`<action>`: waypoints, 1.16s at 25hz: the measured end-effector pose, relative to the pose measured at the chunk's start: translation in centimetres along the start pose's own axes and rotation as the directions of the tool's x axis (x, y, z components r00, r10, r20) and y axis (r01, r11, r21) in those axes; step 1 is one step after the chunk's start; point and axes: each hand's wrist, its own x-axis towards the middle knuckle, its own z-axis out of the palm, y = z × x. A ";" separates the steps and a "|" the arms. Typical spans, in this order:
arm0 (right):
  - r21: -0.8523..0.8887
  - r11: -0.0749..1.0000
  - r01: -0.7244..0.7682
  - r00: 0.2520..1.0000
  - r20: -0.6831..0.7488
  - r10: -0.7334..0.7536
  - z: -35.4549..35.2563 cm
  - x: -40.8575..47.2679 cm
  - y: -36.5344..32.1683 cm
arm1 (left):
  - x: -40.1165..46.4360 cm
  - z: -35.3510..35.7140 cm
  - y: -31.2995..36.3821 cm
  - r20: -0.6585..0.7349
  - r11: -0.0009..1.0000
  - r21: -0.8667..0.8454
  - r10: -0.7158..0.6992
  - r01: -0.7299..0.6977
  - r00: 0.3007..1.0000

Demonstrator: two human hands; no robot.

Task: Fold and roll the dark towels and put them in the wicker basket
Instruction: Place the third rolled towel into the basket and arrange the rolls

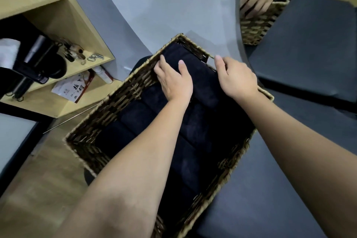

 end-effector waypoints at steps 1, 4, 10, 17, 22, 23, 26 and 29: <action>0.028 0.999 -0.023 0.999 0.025 0.022 -0.1 0.4 -0.1 | 0.2 0.2 -0.2 0.056 0.997 0.082 0.006 -0.010 0.998; 0.044 0.999 0.022 0.999 0.037 -0.023 -0.2 0.6 -0.4 | 1.4 0.0 -0.5 0.210 0.973 0.230 -0.046 -0.004 0.977; 0.172 0.980 0.104 0.953 0.266 -0.148 -2.7 0.9 1.7 | -1.2 -0.9 -1.5 0.246 0.996 0.025 -0.088 0.085 0.965; 0.106 0.992 0.068 0.944 0.316 -0.099 -3.8 -1.1 4.5 | -10.6 1.8 -3.3 0.465 0.594 0.225 0.631 -0.772 0.621; 0.160 0.987 0.013 0.965 0.258 -0.054 -4.0 -3.0 6.9 | -9.2 2.1 -4.7 0.618 0.233 0.323 0.682 -0.917 0.391; 0.158 0.987 0.018 0.965 0.256 -0.058 -3.9 -3.2 6.9 | -9.4 2.5 -4.5 0.612 0.238 0.337 0.680 -0.911 0.404; 0.166 0.986 0.000 0.959 0.279 -0.047 -3.9 -2.7 7.2 | -9.7 3.9 -3.4 0.580 0.315 0.340 0.672 -0.886 0.461; 0.127 0.992 -0.003 0.930 0.364 -0.044 -4.5 -2.5 7.7 | -10.0 4.4 -2.8 0.535 0.425 0.365 0.633 -0.828 0.560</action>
